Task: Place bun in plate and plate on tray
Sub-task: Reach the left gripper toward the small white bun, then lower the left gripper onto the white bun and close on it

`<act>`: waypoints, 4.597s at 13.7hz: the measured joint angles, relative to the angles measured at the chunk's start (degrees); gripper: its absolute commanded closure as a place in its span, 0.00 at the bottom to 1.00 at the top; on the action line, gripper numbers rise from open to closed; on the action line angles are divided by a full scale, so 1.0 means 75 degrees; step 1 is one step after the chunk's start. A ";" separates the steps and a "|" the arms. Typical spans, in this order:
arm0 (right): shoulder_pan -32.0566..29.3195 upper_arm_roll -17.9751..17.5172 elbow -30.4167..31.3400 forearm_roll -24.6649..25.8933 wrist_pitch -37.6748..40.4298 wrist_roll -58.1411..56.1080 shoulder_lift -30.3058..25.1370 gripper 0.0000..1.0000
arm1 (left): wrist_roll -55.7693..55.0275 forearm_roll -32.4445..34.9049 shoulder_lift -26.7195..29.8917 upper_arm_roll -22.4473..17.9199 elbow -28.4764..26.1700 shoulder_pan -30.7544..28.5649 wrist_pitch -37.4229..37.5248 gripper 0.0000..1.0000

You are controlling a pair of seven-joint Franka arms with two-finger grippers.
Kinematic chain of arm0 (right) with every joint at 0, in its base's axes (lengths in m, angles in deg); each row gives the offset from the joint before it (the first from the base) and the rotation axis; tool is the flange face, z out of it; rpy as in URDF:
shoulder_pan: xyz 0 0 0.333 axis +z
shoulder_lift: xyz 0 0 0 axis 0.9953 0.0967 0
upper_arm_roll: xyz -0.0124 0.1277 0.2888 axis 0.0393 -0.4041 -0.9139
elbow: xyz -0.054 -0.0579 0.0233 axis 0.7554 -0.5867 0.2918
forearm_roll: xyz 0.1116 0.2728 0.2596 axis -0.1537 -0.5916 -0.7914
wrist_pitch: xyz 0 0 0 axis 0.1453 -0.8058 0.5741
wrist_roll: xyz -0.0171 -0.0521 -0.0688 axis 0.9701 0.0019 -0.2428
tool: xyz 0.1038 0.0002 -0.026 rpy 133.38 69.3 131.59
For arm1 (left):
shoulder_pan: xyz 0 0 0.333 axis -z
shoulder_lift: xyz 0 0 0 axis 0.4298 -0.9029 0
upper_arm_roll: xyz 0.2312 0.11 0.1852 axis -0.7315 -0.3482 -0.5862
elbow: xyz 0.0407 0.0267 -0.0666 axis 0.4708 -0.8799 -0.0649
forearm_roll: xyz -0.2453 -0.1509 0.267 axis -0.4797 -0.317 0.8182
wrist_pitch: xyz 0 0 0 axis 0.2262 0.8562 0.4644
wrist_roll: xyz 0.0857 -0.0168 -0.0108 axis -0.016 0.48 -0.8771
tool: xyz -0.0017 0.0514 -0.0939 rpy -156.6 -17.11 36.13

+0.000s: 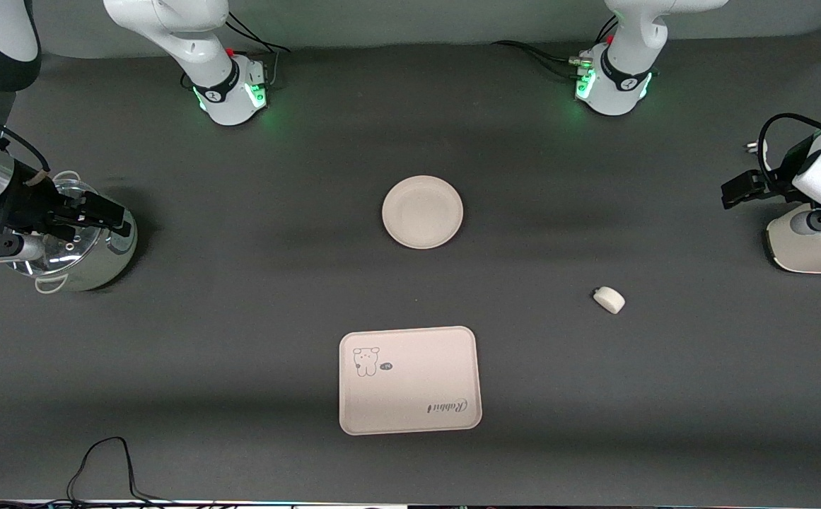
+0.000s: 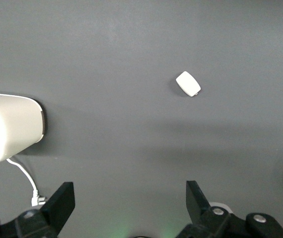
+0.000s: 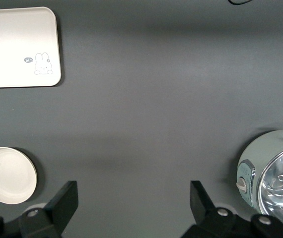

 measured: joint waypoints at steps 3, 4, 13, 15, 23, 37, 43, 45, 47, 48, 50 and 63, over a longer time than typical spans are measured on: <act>-0.0023 0.0041 0.0051 0.0000 -0.0139 -0.0012 0.0000 0.00 | 0.0122 0.0000 0.0000 0.0005 0.0027 -0.0002 0.0000 0.00; -0.0024 0.0044 0.0052 0.0000 -0.0153 -0.0018 0.0000 0.00 | 0.0141 0.0000 0.0000 0.0005 0.0045 -0.0009 0.0000 0.00; -0.0014 0.0038 0.0051 0.0000 -0.0171 -0.0039 -0.0063 0.00 | 0.0222 -0.0052 -0.0159 0.0261 0.0449 -0.0013 0.0461 0.00; -0.0012 0.0030 0.0041 0.0000 -0.0316 -0.0040 -0.0090 0.00 | -0.0160 -0.0109 -0.0398 0.0678 0.0785 -0.0005 0.0462 0.00; 0.0035 -0.0066 0.0047 -0.0014 -0.0423 -0.0041 -0.0087 0.00 | -0.1472 -0.0146 -0.1697 0.1309 0.1529 -0.0001 0.0397 0.00; 0.0396 -0.0058 0.0252 0.0577 0.0192 -0.0704 0.0047 0.00 | -0.1486 -0.0757 -0.4334 0.1073 -0.0934 -0.0405 -0.4274 0.00; 0.0265 0.0072 0.0492 0.0573 0.0131 -0.0736 0.0019 0.00 | -0.1548 -0.1041 -0.4810 0.1138 -0.0886 -0.0388 -0.4838 0.00; 0.0272 0.0071 0.0495 0.0534 0.0131 -0.0736 0.0012 0.00 | -0.1554 -0.1056 -0.4860 0.1139 -0.0882 -0.0383 -0.4860 0.00; 0.0272 0.0097 0.0497 0.0458 0.0128 -0.0736 0.0007 0.00 | -0.1562 -0.1061 -0.4866 0.1139 -0.0878 -0.0383 -0.4863 0.11; 0.0271 0.0119 0.0497 0.0396 0.0123 -0.0736 0.0007 0.00 | -0.1563 -0.1062 -0.4866 0.1140 -0.0875 -0.0382 -0.4863 0.47; 0.0268 0.0140 0.0499 0.0339 0.0121 -0.0736 0.0006 0.00 | -0.1565 -0.1063 -0.4866 0.1140 -0.0871 -0.0382 -0.4863 0.87; 0.0256 0.0141 0.0519 0.0322 0.0106 -0.0736 -0.0023 0.00 | -0.1554 -0.1062 -0.3872 0.1175 0.0238 -0.0375 -0.2714 0.83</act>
